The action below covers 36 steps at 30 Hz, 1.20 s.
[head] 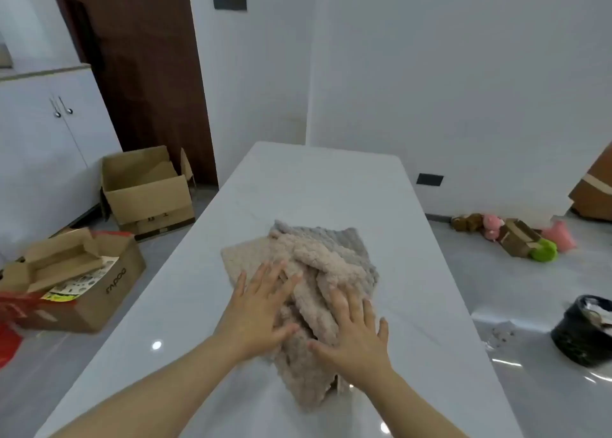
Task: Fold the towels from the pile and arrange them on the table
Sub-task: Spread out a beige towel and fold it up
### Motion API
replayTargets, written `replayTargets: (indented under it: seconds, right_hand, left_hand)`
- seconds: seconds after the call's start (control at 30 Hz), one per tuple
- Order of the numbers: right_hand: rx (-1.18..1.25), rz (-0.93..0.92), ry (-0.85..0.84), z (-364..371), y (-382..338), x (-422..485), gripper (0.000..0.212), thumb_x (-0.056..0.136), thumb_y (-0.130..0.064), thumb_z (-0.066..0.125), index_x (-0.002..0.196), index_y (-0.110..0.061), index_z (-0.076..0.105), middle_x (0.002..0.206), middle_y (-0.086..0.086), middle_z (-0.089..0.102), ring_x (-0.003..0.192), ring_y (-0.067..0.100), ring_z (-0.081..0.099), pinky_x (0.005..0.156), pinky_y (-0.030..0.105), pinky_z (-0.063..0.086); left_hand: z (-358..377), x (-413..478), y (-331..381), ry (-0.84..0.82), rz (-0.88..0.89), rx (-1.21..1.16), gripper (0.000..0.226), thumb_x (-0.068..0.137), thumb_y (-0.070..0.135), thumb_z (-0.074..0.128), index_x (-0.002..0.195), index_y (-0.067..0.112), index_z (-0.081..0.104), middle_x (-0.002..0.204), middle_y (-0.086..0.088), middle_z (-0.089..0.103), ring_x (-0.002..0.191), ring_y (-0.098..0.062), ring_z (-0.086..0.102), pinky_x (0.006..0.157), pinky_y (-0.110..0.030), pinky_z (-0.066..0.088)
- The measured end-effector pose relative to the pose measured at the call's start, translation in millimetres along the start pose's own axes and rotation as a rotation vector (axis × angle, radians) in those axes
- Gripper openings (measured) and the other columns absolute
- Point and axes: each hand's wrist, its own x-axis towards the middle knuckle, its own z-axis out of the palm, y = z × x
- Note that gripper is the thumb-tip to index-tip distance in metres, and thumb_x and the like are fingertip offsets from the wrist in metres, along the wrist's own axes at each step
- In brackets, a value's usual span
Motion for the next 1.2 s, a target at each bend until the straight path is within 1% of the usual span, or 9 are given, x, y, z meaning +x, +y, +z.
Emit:
replayTargets:
  seconds: [0.1, 0.2, 0.4, 0.6, 0.73, 0.87, 1.0, 1.1, 1.2]
  right_hand:
    - [-0.075, 0.022, -0.094, 34, 6, 4, 0.098, 0.062, -0.083, 0.033, 0.135, -0.052, -0.023, 0.153, -0.01, -0.024, 0.142, 0.026, -0.018, 0.111, 0.054, -0.007]
    - [-0.131, 0.018, -0.03, 61, 16, 17, 0.099, 0.066, -0.08, 0.04, 0.141, -0.046, -0.015, 0.155, -0.006, -0.016, 0.142, 0.027, -0.014, 0.112, 0.054, -0.004]
    - [-0.05, -0.038, 0.142, 73, 30, 75, 0.092, 0.069, -0.07, 0.045, 0.141, -0.047, -0.007, 0.157, -0.004, -0.008, 0.142, 0.025, -0.012, 0.111, 0.052, -0.007]
    - [-0.009, -0.092, 0.345, 85, 36, 79, 0.088, 0.069, -0.07, 0.046, 0.142, -0.047, 0.001, 0.157, -0.008, 0.001, 0.143, 0.023, 0.0, 0.114, 0.049, 0.003]
    - [-0.068, -0.191, 0.562, 90, 31, 49, 0.077, 0.078, -0.06, 0.053, 0.144, -0.035, 0.022, 0.155, 0.002, 0.018, 0.143, 0.025, 0.011, 0.114, 0.04, 0.004]
    - [-0.05, -0.258, 0.637, 102, 18, 3, 0.062, 0.082, -0.048, 0.053, 0.139, -0.03, 0.037, 0.15, 0.002, 0.033, 0.14, 0.024, 0.022, 0.111, 0.033, 0.008]
    - [-0.013, -0.25, 0.592, 112, 13, -35, 0.057, 0.084, -0.042, 0.055, 0.137, -0.03, 0.039, 0.147, -0.005, 0.036, 0.138, 0.019, 0.027, 0.109, 0.03, 0.016]
    - [0.038, -0.284, 0.527, 111, 12, -53, 0.063, 0.078, -0.047, 0.057, 0.136, -0.034, 0.038, 0.143, -0.012, 0.036, 0.134, 0.013, 0.028, 0.101, 0.024, 0.016]
    - [-0.075, -0.386, 0.449, 112, 10, -61, 0.054, 0.078, -0.041, 0.057, 0.13, -0.038, 0.044, 0.134, -0.019, 0.047, 0.131, 0.011, 0.03, 0.099, 0.024, 0.015]
  left_hand:
    - [40, -7, 0, -0.137, -0.01, -0.083, 0.092, 0.072, 0.079, 0.032, 0.119, 0.052, -0.043, 0.142, 0.012, -0.039, 0.133, -0.015, -0.035, 0.11, -0.042, -0.019]
    - [81, -13, -4, -0.171, -0.031, -0.087, 0.086, 0.071, 0.082, 0.023, 0.121, 0.052, -0.04, 0.15, 0.01, -0.029, 0.133, -0.014, -0.035, 0.108, -0.041, -0.022]
    - [112, 13, -21, 0.004, -0.145, -0.11, 0.068, 0.072, 0.076, 0.001, 0.122, 0.052, -0.037, 0.156, 0.009, -0.01, 0.136, -0.01, -0.027, 0.113, -0.04, -0.012]
    - [116, 15, -30, 0.162, -0.087, -0.391, 0.105, 0.064, 0.085, 0.037, 0.141, 0.04, -0.019, 0.146, 0.022, -0.003, 0.134, 0.003, -0.004, 0.116, -0.033, 0.002]
    - [118, 0, -28, 0.197, -0.084, -0.36, 0.087, 0.081, 0.059, 0.051, 0.147, 0.031, 0.001, 0.155, 0.007, 0.018, 0.14, -0.015, 0.02, 0.113, -0.035, 0.022]
    - [115, -21, -14, 0.364, -0.113, -0.212, 0.038, 0.093, 0.022, 0.046, 0.13, 0.018, 0.049, 0.136, -0.002, 0.052, 0.118, -0.024, 0.049, 0.094, -0.031, 0.034]
    - [107, -56, -2, 0.518, -0.028, -0.151, 0.026, 0.084, 0.004, 0.058, 0.109, 0.004, 0.065, 0.11, -0.012, 0.068, 0.101, -0.029, 0.062, 0.089, -0.03, 0.033]
    - [101, -90, 10, 0.642, 0.092, -0.151, 0.023, 0.079, 0.01, 0.058, 0.098, 0.003, 0.07, 0.095, -0.008, 0.072, 0.092, -0.024, 0.066, 0.09, -0.032, 0.042]
    - [96, -121, 15, 0.696, 0.147, -0.292, 0.028, 0.082, 0.03, 0.055, 0.089, 0.008, 0.072, 0.073, 0.0, 0.069, 0.076, -0.012, 0.056, 0.075, -0.025, 0.047]
